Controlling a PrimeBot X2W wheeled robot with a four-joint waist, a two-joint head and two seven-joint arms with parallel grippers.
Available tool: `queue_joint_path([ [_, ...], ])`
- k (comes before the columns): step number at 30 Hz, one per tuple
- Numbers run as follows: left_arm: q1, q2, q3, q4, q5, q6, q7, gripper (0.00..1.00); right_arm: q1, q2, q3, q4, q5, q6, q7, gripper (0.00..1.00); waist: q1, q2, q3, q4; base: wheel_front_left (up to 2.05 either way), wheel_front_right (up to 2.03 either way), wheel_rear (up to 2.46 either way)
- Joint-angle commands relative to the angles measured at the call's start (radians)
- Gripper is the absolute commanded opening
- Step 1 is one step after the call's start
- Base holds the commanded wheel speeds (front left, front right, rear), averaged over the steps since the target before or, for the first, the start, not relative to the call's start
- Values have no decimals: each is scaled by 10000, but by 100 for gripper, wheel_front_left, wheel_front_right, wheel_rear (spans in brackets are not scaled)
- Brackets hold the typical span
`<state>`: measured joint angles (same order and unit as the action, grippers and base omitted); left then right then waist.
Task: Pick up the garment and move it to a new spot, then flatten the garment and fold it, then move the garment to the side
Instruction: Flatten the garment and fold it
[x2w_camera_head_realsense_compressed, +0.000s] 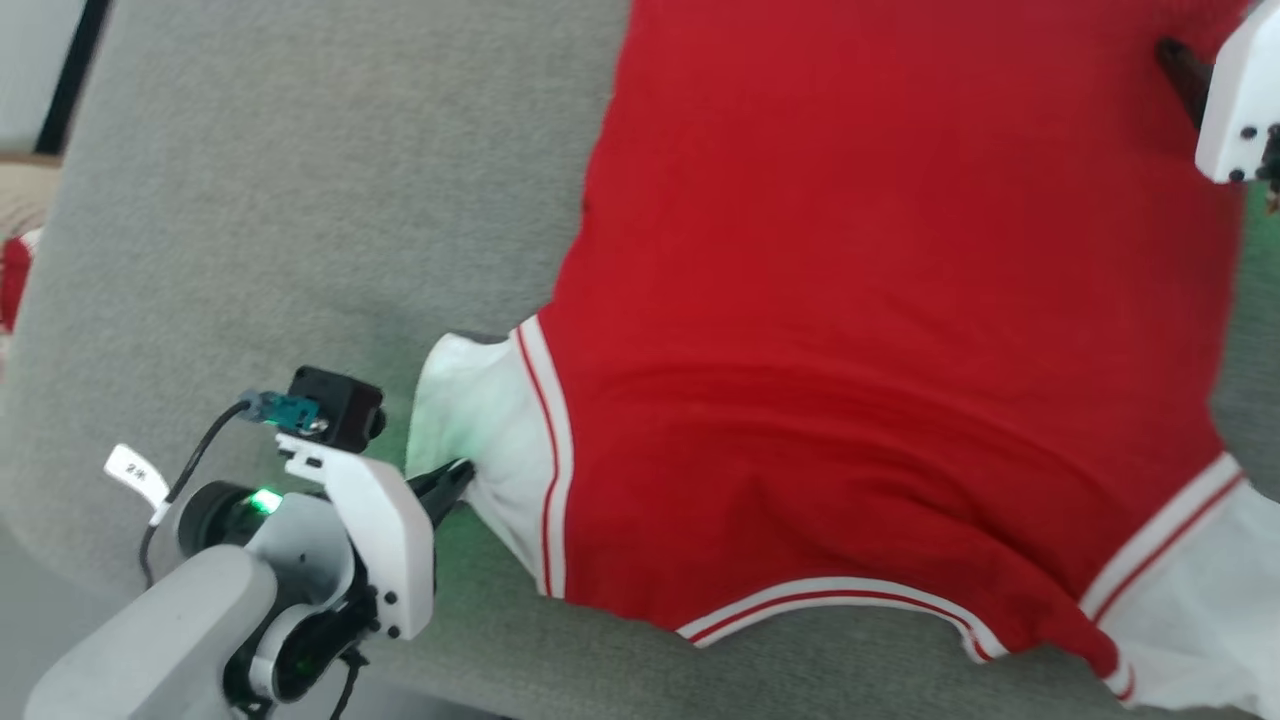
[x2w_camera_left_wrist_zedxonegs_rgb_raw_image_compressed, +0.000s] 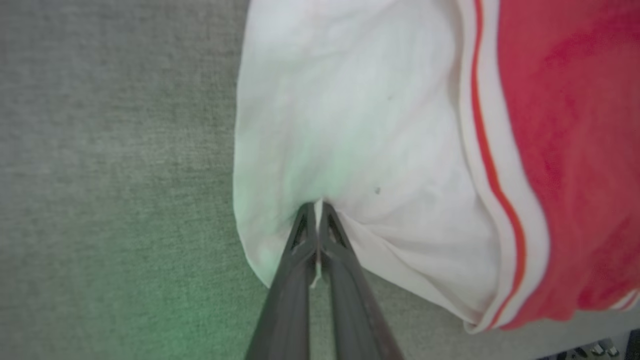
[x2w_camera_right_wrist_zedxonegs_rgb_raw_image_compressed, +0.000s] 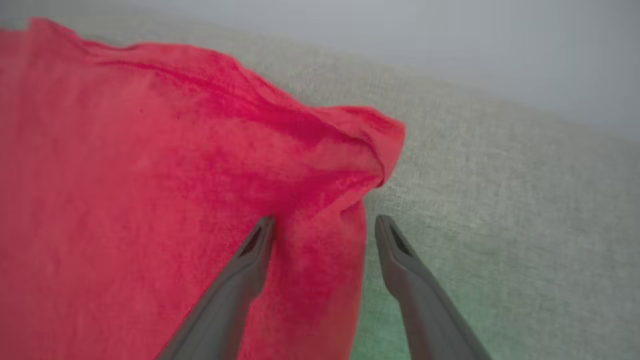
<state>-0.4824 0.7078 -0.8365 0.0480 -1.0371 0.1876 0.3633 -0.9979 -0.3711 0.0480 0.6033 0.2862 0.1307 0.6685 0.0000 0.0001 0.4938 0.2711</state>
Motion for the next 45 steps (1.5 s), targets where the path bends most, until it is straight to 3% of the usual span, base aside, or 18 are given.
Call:
queue_joint_path([
  [1, 42, -493, -369, 379, 84, -121, 76, 0, -453, -30, 106, 700, -146, 1, 340, 100, 0, -1, 220, 322, 0, 0, 0],
  [8, -106, -816, -450, 855, -32, -371, 58, 0, -1153, 36, 503, 2987, -572, 1, 2248, 100, 0, -1, 314, 563, 0, 0, 0],
  [9, -117, -844, -467, 933, -20, -387, 41, 0, -1163, 5, 689, 3206, -641, 1, 2533, 44, 0, -1, 314, 573, 0, 0, 0],
  [10, -122, -876, -464, 1000, -28, -397, 7, 0, -1188, -67, 795, 3317, -677, 1, 2632, 0, 0, -1, 313, 575, 0, 0, 0],
  [19, 133, -679, -223, 1249, -227, -412, -216, 0, -926, -206, 1394, 2992, -103, -12, 2526, 0, 0, -1, -127, -80, 0, 0, 0],
  [24, 345, -256, -58, 965, -285, -172, -250, 0, -50, -338, 2146, 1695, 831, -3, 2690, 0, 0, -1, -459, -775, 0, 0, 0],
  [31, 581, 223, 177, 291, -410, 225, -186, 0, 1875, -887, 2700, -1215, 2284, -3, 3515, 0, 0, -1, -865, -1693, 0, 0, 0],
  [36, 715, 530, 265, -152, -508, 513, -37, 0, 4371, -1031, 2127, -3983, 2874, -3, 4390, 0, 0, -1, -1062, -2251, 0, 0, 0],
  [41, 703, 735, 289, -361, -541, 611, 80, 0, 6751, -458, 1036, -5727, 2687, -1, 4822, 0, 0, -1, -1082, -2449, 0, 0, 0],
  [45, 679, 813, 326, -418, -555, 627, 96, 0, 8380, 210, 555, -6390, 2374, 1, 4917, 0, 0, -1, -1046, -2515, 0, 0, 0],
])
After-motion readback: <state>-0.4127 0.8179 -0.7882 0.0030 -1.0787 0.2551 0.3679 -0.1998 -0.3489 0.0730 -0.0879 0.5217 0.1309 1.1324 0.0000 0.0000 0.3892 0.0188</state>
